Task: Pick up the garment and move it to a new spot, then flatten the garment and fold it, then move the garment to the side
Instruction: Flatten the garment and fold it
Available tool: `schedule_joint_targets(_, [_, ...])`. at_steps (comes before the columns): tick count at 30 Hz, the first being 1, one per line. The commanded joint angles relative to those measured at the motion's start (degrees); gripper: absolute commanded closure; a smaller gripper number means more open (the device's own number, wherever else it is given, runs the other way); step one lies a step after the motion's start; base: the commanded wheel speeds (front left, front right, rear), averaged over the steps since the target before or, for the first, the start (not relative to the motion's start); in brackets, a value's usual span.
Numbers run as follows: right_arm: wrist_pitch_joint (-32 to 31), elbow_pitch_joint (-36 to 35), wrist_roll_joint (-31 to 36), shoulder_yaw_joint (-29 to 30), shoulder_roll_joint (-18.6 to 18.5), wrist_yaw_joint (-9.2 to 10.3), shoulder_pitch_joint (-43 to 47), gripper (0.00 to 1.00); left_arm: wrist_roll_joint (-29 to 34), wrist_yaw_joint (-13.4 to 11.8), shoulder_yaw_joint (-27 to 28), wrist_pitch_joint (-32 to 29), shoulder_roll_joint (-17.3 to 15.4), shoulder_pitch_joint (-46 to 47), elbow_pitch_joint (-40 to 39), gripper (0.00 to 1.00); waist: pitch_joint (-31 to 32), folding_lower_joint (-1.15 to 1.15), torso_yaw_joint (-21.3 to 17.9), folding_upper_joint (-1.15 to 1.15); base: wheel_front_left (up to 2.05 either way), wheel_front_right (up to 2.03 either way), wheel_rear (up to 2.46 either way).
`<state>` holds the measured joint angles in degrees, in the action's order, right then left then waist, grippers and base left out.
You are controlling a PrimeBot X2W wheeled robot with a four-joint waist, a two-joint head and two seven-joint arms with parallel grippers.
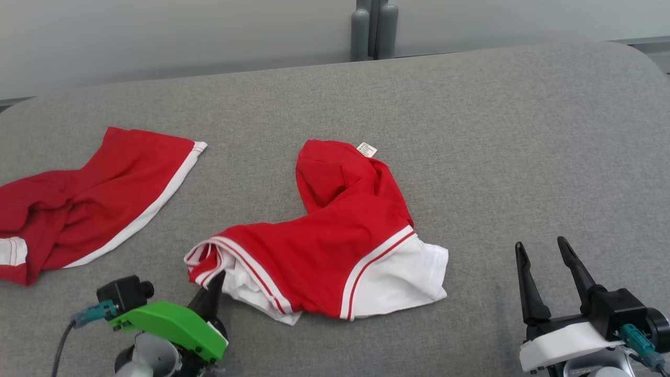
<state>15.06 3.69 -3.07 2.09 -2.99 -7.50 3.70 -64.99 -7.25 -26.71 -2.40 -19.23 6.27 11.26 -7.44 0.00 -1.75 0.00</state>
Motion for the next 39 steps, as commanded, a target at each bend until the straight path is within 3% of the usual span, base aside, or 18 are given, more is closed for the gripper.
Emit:
schedule_joint_targets(1, [0.2,0.1,0.2,0.2,-0.2,0.02,0.0,0.00,-1.0,1.8,1.1,-0.4,-1.3,2.1,-3.0,1.00,0.2,0.00,0.1,0.00,0.00,0.00,0.00])
schedule_joint_targets(5, [0.2,0.1,0.2,0.5,-0.2,0.02,0.6,0.00,0.2,3.1,1.7,-3.9,-6.4,5.2,-12.5,1.00,0.9,0.00,0.6,0.00,0.00,0.00,0.00])
schedule_joint_targets(11, [0.2,0.3,-0.3,0.3,-0.1,0.02,1.0,0.00,1.9,1.0,3.6,-13.4,-15.1,13.6,-28.5,1.00,2.4,0.00,1.5,0.00,0.00,0.00,0.00])
schedule_joint_targets(15, [0.2,0.6,-0.5,-0.1,0.0,0.02,1.2,0.00,0.6,-0.7,4.9,-21.2,-19.5,21.1,-34.8,1.00,3.3,0.00,1.5,0.00,0.00,0.00,0.00])
schedule_joint_targets(22, [0.2,0.7,-1.1,-0.2,0.0,0.02,1.1,0.00,-0.3,-3.0,5.3,-30.3,-22.2,32.8,-38.1,1.00,4.0,0.00,0.8,0.00,0.00,0.00,0.00])
schedule_joint_targets(27, [0.2,0.9,-2.4,-0.4,0.0,0.01,0.8,0.00,0.8,-4.4,1.7,-34.8,-19.3,40.0,-37.3,1.00,3.7,0.00,0.4,0.00,0.00,0.00,0.00])
schedule_joint_targets(34, [0.2,1.1,-4.1,-1.4,0.0,0.02,-1.2,0.00,3.5,-5.1,-8.0,-35.3,-8.9,44.0,-31.6,1.00,2.1,0.00,-1.4,0.00,0.00,0.00,0.00])
schedule_joint_targets(39, [0.2,0.8,-5.0,-2.4,0.0,0.02,-3.6,0.00,6.8,-4.9,-12.2,-33.6,-3.3,46.7,-22.8,1.00,-0.4,0.00,-5.6,0.00,0.00,0.00,0.00])
